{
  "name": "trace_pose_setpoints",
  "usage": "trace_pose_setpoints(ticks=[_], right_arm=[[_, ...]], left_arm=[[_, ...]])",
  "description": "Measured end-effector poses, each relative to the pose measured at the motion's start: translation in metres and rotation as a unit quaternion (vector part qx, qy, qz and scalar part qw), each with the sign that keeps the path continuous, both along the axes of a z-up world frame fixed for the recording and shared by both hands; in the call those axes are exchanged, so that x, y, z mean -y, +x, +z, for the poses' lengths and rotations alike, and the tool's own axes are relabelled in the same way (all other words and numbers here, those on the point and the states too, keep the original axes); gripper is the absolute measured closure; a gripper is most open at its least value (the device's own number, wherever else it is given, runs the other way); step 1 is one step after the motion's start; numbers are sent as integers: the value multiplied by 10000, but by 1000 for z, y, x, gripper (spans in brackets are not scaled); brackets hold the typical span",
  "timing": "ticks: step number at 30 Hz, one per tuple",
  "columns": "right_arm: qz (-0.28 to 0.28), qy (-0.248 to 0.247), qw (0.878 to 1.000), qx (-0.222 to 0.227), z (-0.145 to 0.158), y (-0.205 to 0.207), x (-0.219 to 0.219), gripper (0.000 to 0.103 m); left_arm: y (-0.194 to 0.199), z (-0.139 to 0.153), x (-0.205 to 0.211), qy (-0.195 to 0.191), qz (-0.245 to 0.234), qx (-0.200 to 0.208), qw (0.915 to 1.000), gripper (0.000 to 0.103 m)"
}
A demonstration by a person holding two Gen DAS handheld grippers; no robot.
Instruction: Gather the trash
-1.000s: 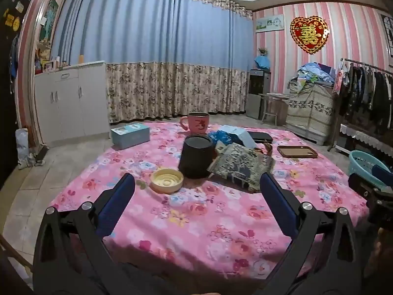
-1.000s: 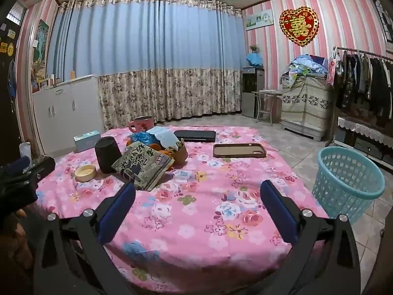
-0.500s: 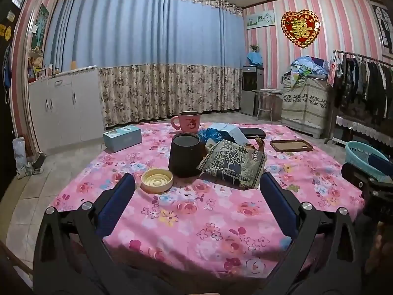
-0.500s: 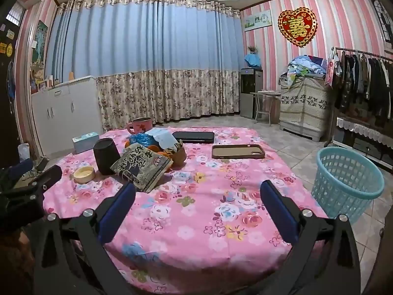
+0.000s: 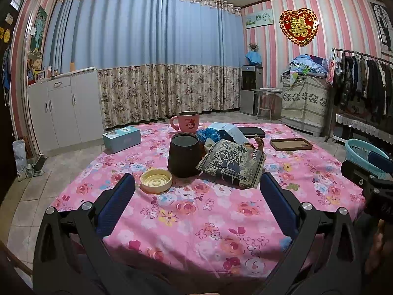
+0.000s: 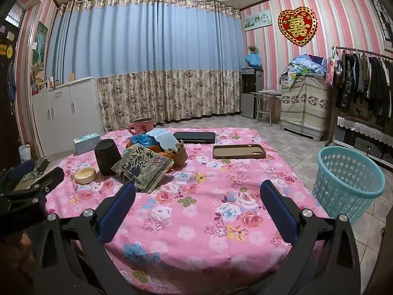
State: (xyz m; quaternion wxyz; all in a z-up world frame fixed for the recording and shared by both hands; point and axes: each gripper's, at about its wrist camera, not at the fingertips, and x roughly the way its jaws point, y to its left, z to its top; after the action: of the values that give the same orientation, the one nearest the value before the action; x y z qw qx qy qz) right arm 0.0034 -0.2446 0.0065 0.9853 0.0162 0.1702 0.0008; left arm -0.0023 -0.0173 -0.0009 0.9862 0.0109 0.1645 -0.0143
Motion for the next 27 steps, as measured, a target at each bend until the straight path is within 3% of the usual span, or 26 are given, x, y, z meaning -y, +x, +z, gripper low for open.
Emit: trace_pose_setpoints(ticks=[27], right_arm=[[-19, 34, 10000, -43, -3, -1, 0, 4]], left_arm=[[2, -2, 3, 0, -9, -31, 10000, 5]])
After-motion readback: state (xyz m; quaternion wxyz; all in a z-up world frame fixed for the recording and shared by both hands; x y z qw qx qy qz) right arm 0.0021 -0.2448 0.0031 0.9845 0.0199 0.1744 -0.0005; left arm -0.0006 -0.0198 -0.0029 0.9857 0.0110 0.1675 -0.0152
